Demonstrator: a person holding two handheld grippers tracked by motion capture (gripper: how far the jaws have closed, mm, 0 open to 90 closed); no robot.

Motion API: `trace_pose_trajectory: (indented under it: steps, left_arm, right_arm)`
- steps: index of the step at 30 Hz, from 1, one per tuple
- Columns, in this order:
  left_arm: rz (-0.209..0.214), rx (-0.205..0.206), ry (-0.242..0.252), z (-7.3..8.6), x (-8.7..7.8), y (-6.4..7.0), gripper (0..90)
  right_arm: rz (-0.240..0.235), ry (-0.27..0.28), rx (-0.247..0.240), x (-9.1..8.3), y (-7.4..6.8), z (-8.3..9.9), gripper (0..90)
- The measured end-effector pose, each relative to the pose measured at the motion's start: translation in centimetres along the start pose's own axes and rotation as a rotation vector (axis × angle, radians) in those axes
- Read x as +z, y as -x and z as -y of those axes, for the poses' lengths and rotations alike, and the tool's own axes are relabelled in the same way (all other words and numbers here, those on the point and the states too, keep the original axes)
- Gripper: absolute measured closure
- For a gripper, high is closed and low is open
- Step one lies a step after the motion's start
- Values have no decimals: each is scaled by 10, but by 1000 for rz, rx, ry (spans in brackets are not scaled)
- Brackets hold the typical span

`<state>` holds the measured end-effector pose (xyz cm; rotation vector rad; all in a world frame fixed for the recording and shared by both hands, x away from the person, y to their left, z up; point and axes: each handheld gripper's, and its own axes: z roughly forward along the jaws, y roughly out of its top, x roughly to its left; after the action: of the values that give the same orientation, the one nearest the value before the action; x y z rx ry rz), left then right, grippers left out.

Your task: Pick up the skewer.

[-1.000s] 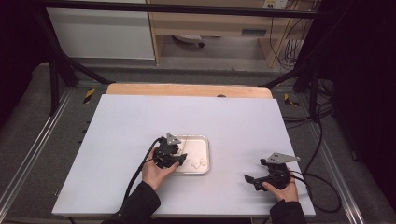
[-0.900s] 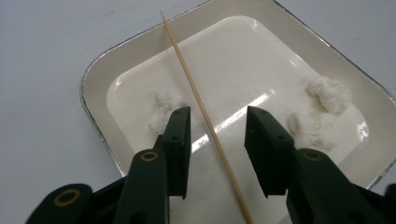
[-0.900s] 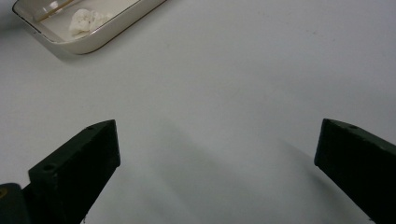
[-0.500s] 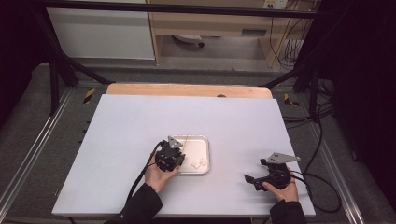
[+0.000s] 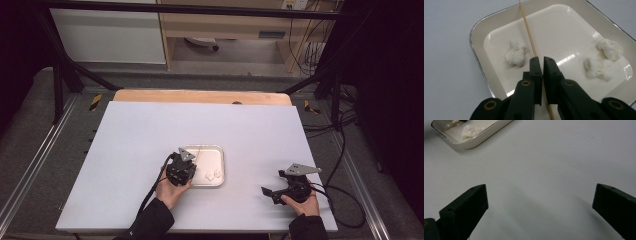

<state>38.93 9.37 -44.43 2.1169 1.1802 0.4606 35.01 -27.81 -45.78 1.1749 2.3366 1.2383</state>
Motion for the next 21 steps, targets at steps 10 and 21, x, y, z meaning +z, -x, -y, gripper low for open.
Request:
trace_pose_trajectory:
  steps: [10,21]
  left_arm:
    - [11,-20,50,3,-6,-5,889]
    - [45,50,79,3,-21,-13,889]
  right_arm:
    - [0,-2,-1,0,0,0,7]
    - [2,-3,-2,0,0,0,7]
